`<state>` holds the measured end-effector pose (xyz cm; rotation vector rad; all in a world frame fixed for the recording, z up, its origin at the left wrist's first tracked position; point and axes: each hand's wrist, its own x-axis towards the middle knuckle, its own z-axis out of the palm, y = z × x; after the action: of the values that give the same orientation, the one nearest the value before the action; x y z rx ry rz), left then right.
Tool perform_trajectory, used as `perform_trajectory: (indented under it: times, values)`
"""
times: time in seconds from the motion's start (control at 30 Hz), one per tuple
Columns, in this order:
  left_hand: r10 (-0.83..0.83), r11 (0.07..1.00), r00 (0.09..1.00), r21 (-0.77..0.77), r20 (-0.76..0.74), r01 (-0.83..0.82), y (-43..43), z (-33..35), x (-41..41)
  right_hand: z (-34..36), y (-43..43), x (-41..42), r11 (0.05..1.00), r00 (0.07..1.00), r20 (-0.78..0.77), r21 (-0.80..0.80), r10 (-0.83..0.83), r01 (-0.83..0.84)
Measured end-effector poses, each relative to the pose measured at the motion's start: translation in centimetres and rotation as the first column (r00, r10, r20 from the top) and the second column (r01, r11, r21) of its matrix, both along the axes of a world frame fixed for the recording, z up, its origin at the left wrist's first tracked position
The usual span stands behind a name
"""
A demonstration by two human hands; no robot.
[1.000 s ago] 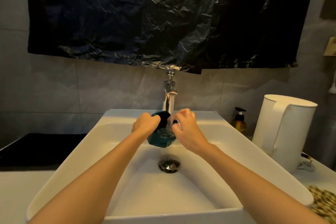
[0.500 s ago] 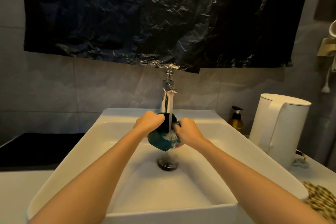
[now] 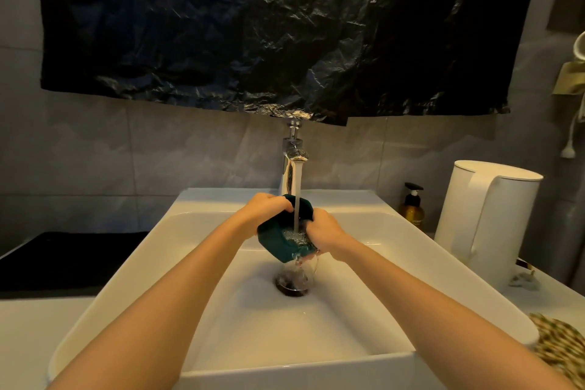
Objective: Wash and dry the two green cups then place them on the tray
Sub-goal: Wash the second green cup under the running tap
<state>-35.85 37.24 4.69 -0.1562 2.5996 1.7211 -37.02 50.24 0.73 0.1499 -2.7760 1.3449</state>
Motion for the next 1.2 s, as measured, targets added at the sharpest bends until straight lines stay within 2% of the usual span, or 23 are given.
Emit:
perform_trajectory:
  times: [0.07, 0.13, 0.23, 0.3, 0.4, 0.47, 0.53, 0.6, 0.67, 0.73, 0.8, 0.9, 0.97, 1.07, 1.13, 1.2]
  values:
    - [-0.039, 0.99, 0.999, 0.137, -0.027, 0.042, 0.1, -0.1, -0.1, 0.4, -0.2, 0.4, 0.957, 0.989, 0.151, -0.29, 0.012, 0.033]
    - [-0.072, 0.974, 0.994, 0.21, -0.078, 0.087, 0.4, -0.5, -0.3, 1.0, -0.1, 0.7, 0.83, 0.958, 0.265, -0.555, 0.107, 0.061]
    - [-0.023, 0.987, 0.982, 0.152, -0.187, 0.052, 0.7, -1.1, -0.6, 1.2, 0.6, 0.9, 0.736, 0.901, 0.293, -0.676, 0.319, -0.041]
    - [0.021, 0.993, 0.973, 0.114, -0.23, 0.005, 0.4, -1.4, -0.7, 1.1, 0.8, 1.1, 0.767, 0.886, 0.284, -0.632, 0.365, -0.113]
    - [0.042, 0.999, 0.967, 0.019, -0.251, -0.038, 0.0, -1.5, -0.6, 0.3, 0.6, 0.4, 0.905, 0.962, 0.223, -0.423, 0.158, -0.051]
    - [0.032, 0.999, 0.966, -0.034, -0.257, -0.042, 0.0, -1.4, -0.4, -0.2, 0.3, 0.0, 0.951, 0.984, 0.176, -0.306, 0.0, 0.054]
    - [0.015, 0.997, 0.966, -0.066, -0.257, -0.033, 0.0, -1.3, -0.4, -0.4, 0.3, -0.1, 0.977, 0.993, 0.077, -0.186, -0.09, 0.103]
    - [0.022, 0.994, 0.965, -0.098, -0.26, -0.049, -0.2, -1.2, -0.5, -0.4, 0.3, 0.2, 0.978, 0.996, 0.076, -0.202, -0.035, 0.05]
    - [0.032, 0.987, 0.965, -0.143, -0.26, -0.071, -0.2, -1.2, -0.5, -0.3, 0.3, 0.6, 0.964, 0.991, 0.082, -0.255, 0.102, -0.079]
    - [0.021, 0.98, 0.968, -0.185, -0.249, -0.069, -0.2, -1.2, -0.5, -0.4, 0.4, 0.6, 0.97, 0.989, 0.014, -0.198, 0.144, -0.139]
    - [-0.015, 0.98, 0.971, -0.197, -0.239, -0.034, -0.1, -1.3, -0.6, -0.6, 0.4, 0.1, 0.987, 0.997, -0.06, -0.15, 0.046, -0.054]
    - [-0.024, 0.984, 0.974, -0.179, -0.223, -0.016, 0.0, -1.2, -0.6, -0.8, 0.5, -0.8, 0.997, 0.984, -0.168, 0.023, -0.065, 0.07]
    - [-0.01, 0.981, 0.975, -0.191, -0.224, -0.033, 0.0, -1.2, -0.6, -0.7, 0.4, -0.7, 0.999, 0.991, -0.136, 0.039, 0.012, -0.007]
    - [0.011, 0.973, 0.971, -0.219, -0.24, -0.066, -0.3, -1.2, -0.6, -0.9, 0.2, -0.4, 0.966, 0.974, -0.005, -0.128, 0.228, -0.226]
    - [0.014, 0.98, 0.971, -0.19, -0.237, -0.06, -0.4, -1.2, -0.4, -0.9, 0.2, -0.5, 0.972, 0.985, 0.009, -0.164, 0.171, -0.167]
    - [0.006, 0.989, 0.972, -0.141, -0.233, -0.039, -0.3, -1.1, -0.4, -0.7, 0.1, -0.4, 0.994, 0.997, -0.071, -0.104, 0.019, -0.026]
